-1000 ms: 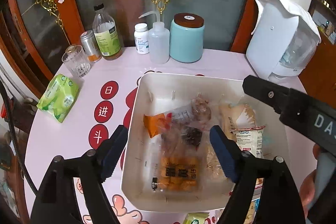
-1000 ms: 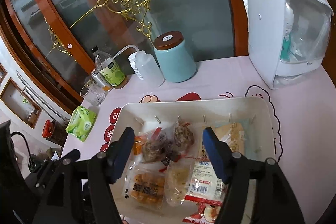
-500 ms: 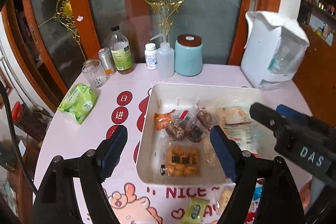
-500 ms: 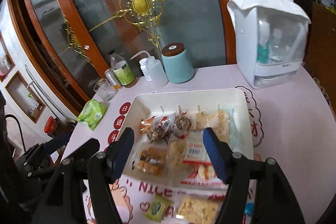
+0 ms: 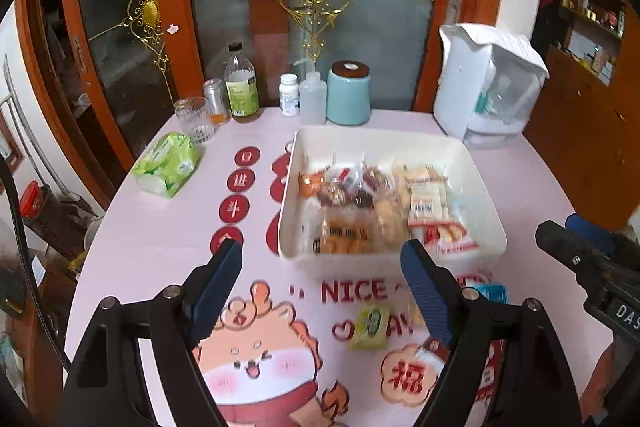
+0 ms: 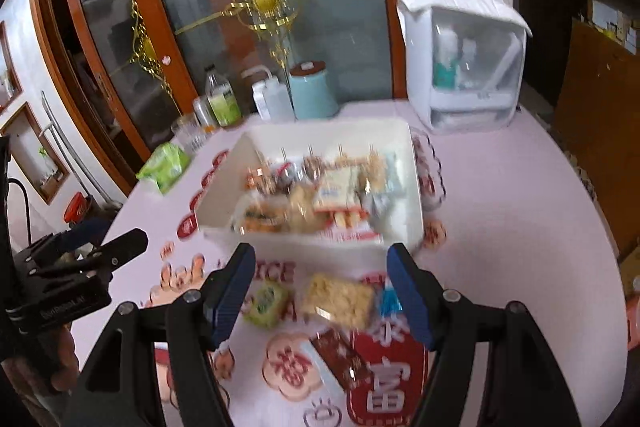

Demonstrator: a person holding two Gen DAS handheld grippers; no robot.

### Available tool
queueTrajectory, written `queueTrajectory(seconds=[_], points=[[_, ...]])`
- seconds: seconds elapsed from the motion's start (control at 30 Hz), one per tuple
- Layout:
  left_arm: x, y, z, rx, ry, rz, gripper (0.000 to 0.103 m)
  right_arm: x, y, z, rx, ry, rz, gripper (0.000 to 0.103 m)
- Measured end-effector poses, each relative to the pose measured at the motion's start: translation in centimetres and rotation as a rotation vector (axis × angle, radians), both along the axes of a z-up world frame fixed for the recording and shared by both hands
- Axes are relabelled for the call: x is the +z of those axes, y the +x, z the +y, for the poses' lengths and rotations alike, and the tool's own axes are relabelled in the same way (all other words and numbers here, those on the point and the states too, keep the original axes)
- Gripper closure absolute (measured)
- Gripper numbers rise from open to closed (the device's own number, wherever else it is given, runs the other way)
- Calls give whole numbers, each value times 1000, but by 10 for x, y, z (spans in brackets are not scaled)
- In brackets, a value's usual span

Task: Organize snacks
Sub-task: 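Withdraw both grippers from the tray toward the remaining snacks, then grasp the red-brown wrapped snack with the right gripper while the left grasps the green Fengli pastry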

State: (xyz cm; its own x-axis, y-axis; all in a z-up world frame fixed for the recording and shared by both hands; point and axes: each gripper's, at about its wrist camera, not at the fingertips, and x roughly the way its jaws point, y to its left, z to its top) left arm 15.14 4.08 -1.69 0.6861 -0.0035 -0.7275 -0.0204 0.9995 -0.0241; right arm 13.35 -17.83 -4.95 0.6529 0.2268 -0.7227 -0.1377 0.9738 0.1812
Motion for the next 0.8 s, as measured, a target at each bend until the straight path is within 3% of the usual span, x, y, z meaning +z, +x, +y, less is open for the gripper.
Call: queueTrajectory(seconds=[0.23,0.47,0.67,0.8], points=[[-44,-22,-2,-59,-7,62,17,-69,-16,-4,12,-18,113,34],[-104,-7,-11,-98,-43,159,17,-147,-14,10,92,-13,239,34],[-156,16,-27,-107,-63,246,17,-176,-8,15,137,-30,275,34],[-181,29,-34,-92,-71,289,17,-178,-6,23,172,-72,233,36]])
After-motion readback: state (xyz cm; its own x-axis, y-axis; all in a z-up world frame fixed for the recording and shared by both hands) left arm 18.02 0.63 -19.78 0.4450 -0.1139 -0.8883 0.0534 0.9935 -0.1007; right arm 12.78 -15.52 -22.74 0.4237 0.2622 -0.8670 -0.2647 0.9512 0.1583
